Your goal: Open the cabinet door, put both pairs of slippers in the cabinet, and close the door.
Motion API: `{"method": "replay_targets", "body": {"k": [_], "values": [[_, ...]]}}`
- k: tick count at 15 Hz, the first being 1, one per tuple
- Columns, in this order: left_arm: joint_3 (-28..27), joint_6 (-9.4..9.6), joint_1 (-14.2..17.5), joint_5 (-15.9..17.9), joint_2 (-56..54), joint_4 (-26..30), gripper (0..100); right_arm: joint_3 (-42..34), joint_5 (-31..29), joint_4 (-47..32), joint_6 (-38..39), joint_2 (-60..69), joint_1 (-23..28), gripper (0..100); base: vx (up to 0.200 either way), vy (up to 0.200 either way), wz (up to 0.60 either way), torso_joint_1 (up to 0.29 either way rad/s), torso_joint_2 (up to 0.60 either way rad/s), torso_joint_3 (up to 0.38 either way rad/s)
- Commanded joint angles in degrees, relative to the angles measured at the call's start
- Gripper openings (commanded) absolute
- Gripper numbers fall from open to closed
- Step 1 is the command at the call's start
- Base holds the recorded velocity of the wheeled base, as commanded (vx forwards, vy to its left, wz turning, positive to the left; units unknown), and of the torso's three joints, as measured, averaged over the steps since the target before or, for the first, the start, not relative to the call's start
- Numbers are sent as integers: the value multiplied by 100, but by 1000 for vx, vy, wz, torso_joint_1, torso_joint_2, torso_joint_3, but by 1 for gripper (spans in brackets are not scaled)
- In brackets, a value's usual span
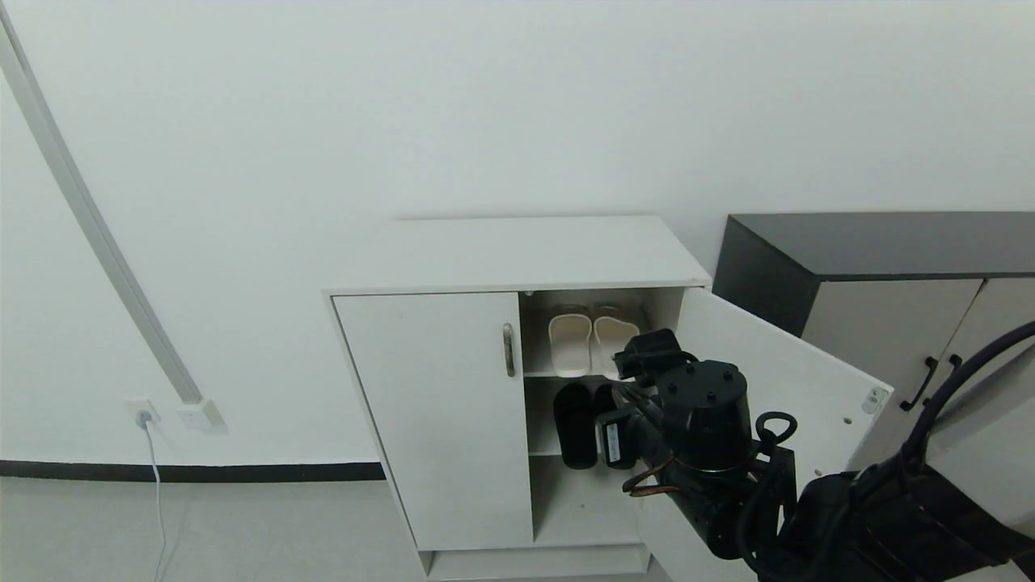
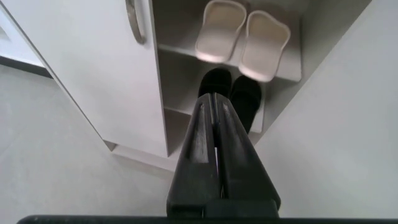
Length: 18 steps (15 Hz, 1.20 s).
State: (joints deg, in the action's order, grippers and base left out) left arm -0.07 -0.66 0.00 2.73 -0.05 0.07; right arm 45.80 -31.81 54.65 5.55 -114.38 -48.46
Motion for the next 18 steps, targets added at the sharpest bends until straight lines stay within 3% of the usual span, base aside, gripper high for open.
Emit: {"method": "replay_targets", "body": {"k": [1, 11, 18], "values": [[-1, -4, 0, -1, 5, 1, 0, -1, -1, 11, -1, 4, 3, 0, 0, 0, 0, 212, -535, -325], [-1, -4, 0, -1, 5, -7, 0, -54, 69, 19, -1, -14, 47, 0, 0, 0, 0, 244, -566, -323], [-1, -13, 0, -1, 5, 1, 0, -80, 78, 19, -71, -40, 65, 0, 0, 0, 0, 155, -338, -177]]}}
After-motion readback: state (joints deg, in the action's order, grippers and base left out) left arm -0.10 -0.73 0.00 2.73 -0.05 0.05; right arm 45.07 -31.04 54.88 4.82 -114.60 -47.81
